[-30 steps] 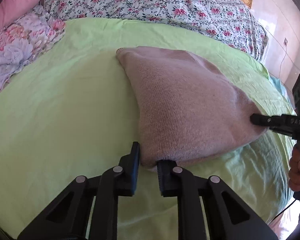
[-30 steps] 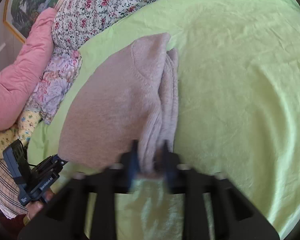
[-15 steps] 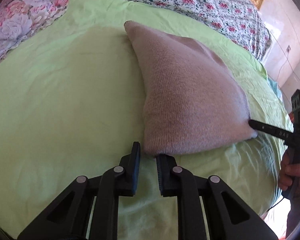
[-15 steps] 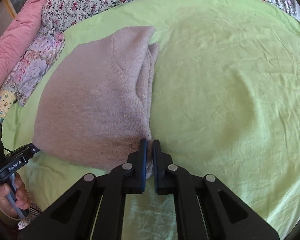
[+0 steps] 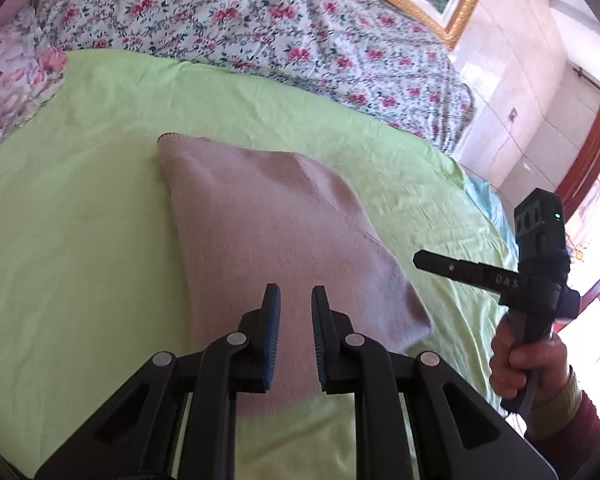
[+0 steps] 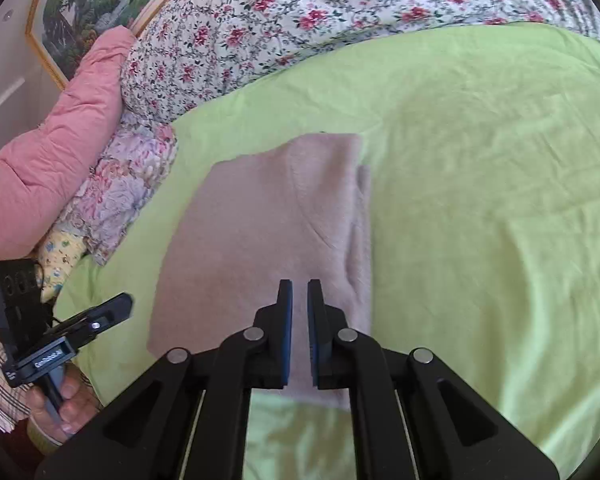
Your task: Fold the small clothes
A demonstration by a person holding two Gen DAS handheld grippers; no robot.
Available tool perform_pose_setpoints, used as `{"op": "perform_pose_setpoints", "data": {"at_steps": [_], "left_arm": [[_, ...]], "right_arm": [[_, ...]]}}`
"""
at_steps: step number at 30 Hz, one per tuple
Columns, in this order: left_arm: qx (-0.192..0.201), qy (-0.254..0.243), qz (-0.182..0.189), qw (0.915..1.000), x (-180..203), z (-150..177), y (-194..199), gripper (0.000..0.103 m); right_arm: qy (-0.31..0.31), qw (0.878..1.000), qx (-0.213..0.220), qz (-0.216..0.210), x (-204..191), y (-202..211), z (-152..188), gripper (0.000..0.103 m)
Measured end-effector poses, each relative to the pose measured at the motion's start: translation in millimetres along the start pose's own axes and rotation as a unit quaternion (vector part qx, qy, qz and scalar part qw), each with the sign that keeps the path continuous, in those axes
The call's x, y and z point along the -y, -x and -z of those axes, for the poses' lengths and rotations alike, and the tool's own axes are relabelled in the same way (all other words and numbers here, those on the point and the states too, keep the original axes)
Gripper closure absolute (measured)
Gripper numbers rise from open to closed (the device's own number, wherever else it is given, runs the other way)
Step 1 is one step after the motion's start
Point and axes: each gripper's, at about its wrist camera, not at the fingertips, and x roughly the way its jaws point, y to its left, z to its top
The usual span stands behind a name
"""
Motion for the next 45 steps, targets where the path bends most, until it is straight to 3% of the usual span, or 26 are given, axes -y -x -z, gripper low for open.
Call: {"op": "perform_pose_setpoints", "data": {"at_steps": [7,10,12,17,25,26,29,33,37,45], "left_arm": [[-0.052,0.021,-0.021,0.9982,-30.5,-17.1,-52.7,0.092],[-0.066,0.036,-0.008,0.9971,-41.0,-10.8,-65.1,0.100],[-0.067,0.060,0.008,0.9959,-50.1,-11.5,-67.6,0.102],[-0.048,0.050,0.005,0.9976,-39.2,-7.9,-47.8,0.102],[-0.037,-0.014,-0.002,0.9992,-3.4,39.2,8.9,0.100],[-0.041,-0.017,-0.004,0.9990,-2.9,44.6,10.5,0.099],[-0.072,-0.004,-0.028,0.9970,-17.7,67.5,1.7,0.099],[-0.077,0.036,-0.016,0.9962,-36.3,78.4,-8.4,0.100],[-0.077,0.027,-0.027,0.9963,-33.4,78.1,-8.5,0.100],[-0.080,0.033,-0.025,0.9959,-32.0,74.9,-13.1,0.100]], "right_arm": [[-0.008,0.999,-0.036,0.002,3.7,-49.2,-21.7,0.095],[-0.004,0.996,-0.086,0.026,12.4,-77.4,-17.4,0.095],[-0.012,0.996,-0.081,0.022,21.8,-86.0,-12.6,0.099],[-0.024,0.997,-0.066,0.013,22.5,-70.2,-10.2,0.097],[0.003,0.998,-0.051,0.026,-2.0,-19.7,20.0,0.093],[0.004,0.998,-0.053,0.026,-2.4,-16.4,25.9,0.090],[-0.001,0.997,-0.066,0.029,1.4,-15.7,46.7,0.065],[0.000,0.998,-0.056,0.032,3.3,-18.1,58.4,0.065],[0.035,0.996,-0.054,0.058,-7.2,-23.6,60.7,0.065],[0.026,0.997,-0.048,0.052,-2.3,-22.9,64.3,0.065]]}}
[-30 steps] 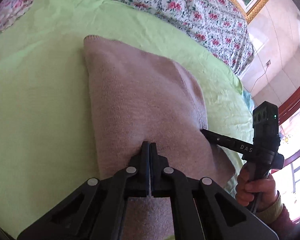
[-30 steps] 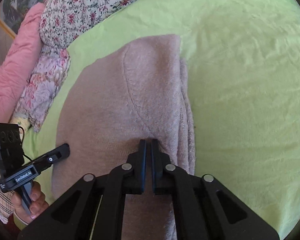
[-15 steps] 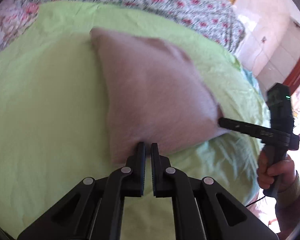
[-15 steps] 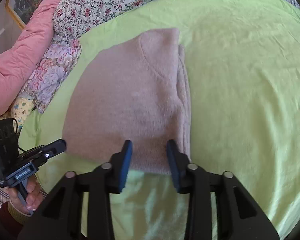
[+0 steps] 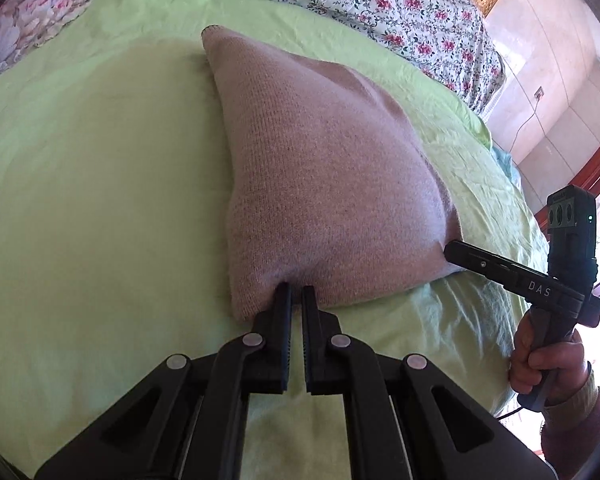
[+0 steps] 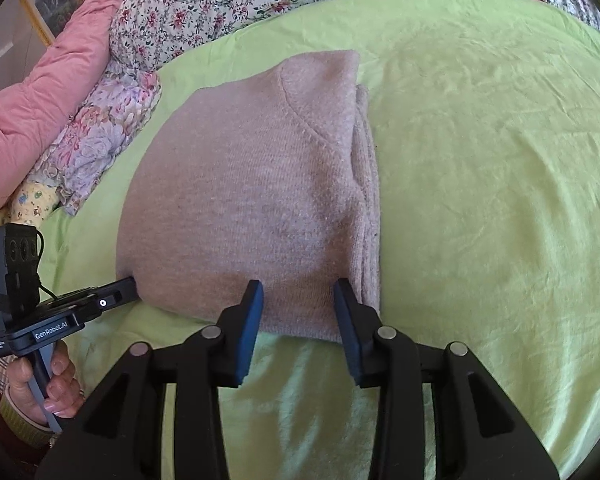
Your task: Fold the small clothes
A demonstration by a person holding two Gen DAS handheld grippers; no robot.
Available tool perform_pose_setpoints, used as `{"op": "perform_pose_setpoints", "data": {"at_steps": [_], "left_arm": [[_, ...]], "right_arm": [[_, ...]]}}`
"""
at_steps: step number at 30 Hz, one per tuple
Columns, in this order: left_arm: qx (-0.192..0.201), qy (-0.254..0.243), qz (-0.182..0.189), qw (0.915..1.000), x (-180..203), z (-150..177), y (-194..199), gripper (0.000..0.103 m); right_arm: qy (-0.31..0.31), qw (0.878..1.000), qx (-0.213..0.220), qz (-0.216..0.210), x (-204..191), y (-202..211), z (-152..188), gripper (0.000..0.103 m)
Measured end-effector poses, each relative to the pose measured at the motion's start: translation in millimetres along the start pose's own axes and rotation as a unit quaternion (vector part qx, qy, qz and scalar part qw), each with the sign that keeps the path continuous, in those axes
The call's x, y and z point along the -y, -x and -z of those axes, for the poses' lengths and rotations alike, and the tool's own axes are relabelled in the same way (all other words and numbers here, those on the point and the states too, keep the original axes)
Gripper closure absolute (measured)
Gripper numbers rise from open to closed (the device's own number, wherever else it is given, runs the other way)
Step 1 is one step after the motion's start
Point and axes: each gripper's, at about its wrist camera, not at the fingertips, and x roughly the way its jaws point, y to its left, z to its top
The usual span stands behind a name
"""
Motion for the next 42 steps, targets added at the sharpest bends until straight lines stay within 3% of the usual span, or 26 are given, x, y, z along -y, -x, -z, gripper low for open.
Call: {"op": "perform_pose_setpoints", "data": {"at_steps": [6,11,14,23,35,38,40,42], "left_arm": [[0.000,-0.026,-0.024,0.9994,17.6,-1.1,15.7,0.098],[0.041,-0.050,-0.028,0.9975,33.1,-20.4,44.3,0.071],[0.052,-0.049,-0.042,0.9966,31.3,-40.5,43.4,0.068],[0.041,0.007,-0.066,0.9970,1.6,-89.3,9.8,0.059],[0.035,0.081,-0.024,0.9958,-41.8,-167.1,-46.4,0.052],[0.023,0.103,-0.009,0.9944,-55.4,-183.6,-64.5,0.052],[0.019,0.126,0.007,0.9918,-66.2,-191.0,-76.6,0.052],[0.018,0.145,0.023,0.9891,-73.4,-195.5,-87.6,0.060]], "right_arm": [[0.006,1.000,-0.004,0.012,-5.8,6.9,-2.4,0.065],[-0.001,1.000,0.021,0.017,-2.6,28.3,-15.1,0.057],[-0.014,0.999,0.035,0.026,7.0,30.0,-33.9,0.054],[-0.055,0.998,0.029,-0.009,29.0,-2.4,-76.5,0.054],[-0.091,0.994,0.001,-0.053,51.6,-58.1,-125.5,0.056],[-0.102,0.993,0.001,-0.066,55.6,-67.5,-134.6,0.064],[-0.098,0.993,0.000,-0.070,54.8,-73.3,-139.6,0.074],[-0.085,0.994,-0.001,-0.062,52.8,-77.6,-141.2,0.089]]}}
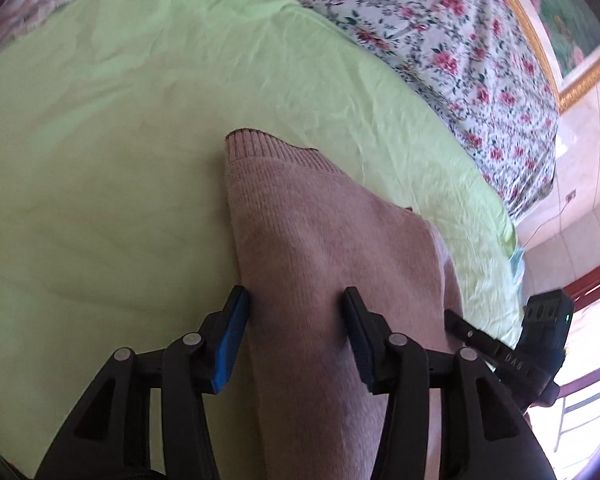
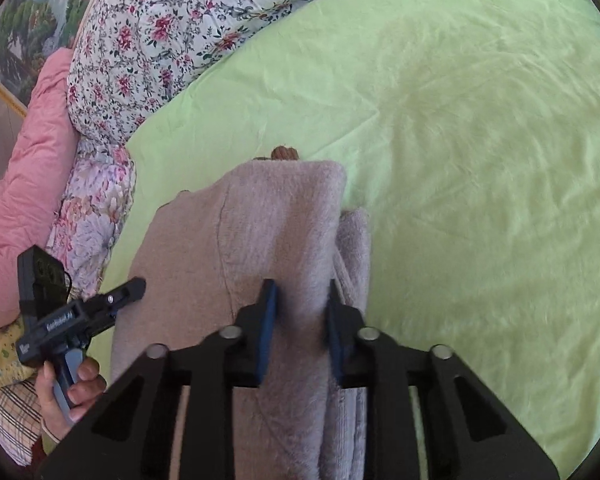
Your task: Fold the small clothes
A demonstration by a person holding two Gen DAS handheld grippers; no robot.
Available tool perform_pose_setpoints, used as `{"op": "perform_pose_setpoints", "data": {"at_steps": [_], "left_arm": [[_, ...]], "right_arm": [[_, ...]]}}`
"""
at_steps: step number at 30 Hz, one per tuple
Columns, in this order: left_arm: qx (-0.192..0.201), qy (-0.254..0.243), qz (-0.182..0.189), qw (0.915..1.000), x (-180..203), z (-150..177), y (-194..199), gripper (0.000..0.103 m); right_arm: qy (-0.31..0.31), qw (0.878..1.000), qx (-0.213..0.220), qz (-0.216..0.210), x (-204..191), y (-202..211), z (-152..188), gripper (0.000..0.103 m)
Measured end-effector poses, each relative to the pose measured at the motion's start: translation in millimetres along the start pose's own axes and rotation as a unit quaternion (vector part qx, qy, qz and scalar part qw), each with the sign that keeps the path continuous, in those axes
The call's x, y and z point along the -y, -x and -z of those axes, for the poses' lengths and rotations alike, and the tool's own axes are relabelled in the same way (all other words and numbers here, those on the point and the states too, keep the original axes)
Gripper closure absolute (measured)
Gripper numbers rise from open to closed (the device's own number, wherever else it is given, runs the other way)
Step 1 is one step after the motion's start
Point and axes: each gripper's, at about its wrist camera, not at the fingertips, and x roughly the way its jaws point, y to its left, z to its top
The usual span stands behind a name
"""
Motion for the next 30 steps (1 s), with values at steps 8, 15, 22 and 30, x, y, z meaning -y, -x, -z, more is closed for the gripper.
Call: {"op": "perform_pose_setpoints", "data": {"at_steps": [8,15,22,30], "left_arm": [[0.053,-0.048,-0.055,0.9959,14.1,5.1,-0.7,0.090],[0.045,-0.082,-0.105,0.9901,22.6,3.2,-20.2,0.084],[0.058,-0.104,-0.114,0.9863,31.7,16.3,10.9,0.083],[0.077,-0.141,-0.134,0.9779,51.6,80.0,69.3,0.055]], "right_arm": [[0.053,0.996,0.071,0.018,-22.1,26.0,-0.7,0.093],[0.054,0.996,0.025,0.068,-14.0,-8.0,1.1,0.092],[0.032,0.997,0.034,0.069,-16.3,15.0,6.3,0.087],[0.049,0.995,0.056,0.062,-35.1,71.8,42.9,0.083]]}}
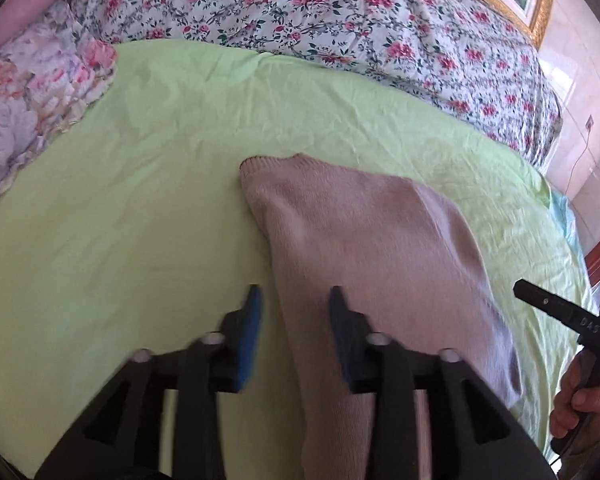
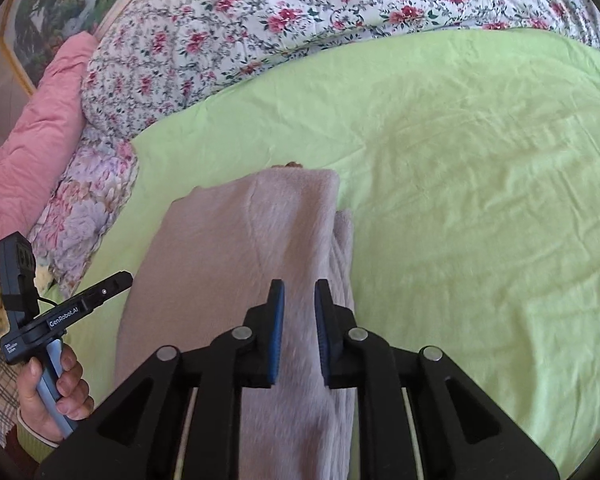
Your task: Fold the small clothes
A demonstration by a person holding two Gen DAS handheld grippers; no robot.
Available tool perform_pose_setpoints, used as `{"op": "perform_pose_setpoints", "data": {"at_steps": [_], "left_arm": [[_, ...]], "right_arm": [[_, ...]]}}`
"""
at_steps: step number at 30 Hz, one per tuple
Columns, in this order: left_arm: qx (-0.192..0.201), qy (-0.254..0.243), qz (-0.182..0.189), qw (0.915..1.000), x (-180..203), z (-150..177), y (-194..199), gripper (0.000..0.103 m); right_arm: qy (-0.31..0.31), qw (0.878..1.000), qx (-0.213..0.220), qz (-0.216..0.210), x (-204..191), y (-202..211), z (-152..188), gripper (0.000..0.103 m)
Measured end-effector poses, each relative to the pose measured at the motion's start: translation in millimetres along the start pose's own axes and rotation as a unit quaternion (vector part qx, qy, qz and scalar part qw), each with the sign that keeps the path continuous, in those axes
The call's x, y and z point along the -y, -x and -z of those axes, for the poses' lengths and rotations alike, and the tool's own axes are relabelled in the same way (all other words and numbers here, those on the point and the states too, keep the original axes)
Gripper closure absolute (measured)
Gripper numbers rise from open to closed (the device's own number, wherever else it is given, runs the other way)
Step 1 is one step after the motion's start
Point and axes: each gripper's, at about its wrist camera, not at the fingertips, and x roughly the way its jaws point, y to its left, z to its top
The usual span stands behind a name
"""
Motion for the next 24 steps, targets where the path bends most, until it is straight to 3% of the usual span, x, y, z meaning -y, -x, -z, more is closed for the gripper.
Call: {"op": "perform_pose_setpoints", "data": {"at_steps": [1,3,4,10,13,18,24], "left_arm": [[0.005,-0.006,-0.005,1.0000,3.9,9.5,8.3,0.048],[0.005,-0.020,-0.018,0.9996,10.6,31.6,24.1,0.044],[0.003,-0.024,-0.021,0.9995,13.8,40.4,29.2,0.042],[-0.005,-0.051,-0.022,0.9985,25.4,91.3,56.2,0.042],[-0.005,-0.064,-0.031,0.9975,28.9,113.2,68.0,0.036],[0.010,-0.097,-0.061,0.9933,34.6,146.6,87.0,0.025],[0.012,-0.114,-0.098,0.9886,31.3,173.7,100.8,0.016]], "right_arm": [[0.003,1.000,-0.001,0.001,-2.7,6.5,8.4,0.079],[0.008,1.000,-0.003,-0.001,-7.8,16.2,22.5,0.057],[0.014,1.000,-0.003,-0.001,-10.8,22.0,31.5,0.053],[0.045,0.999,-0.010,0.020,-26.3,50.5,86.5,0.051],[0.056,0.998,-0.014,0.036,-31.3,61.1,113.0,0.050],[0.081,0.995,-0.021,0.051,-37.9,70.5,149.9,0.035],[0.105,0.992,-0.023,0.058,-45.2,77.5,173.1,0.024]]}}
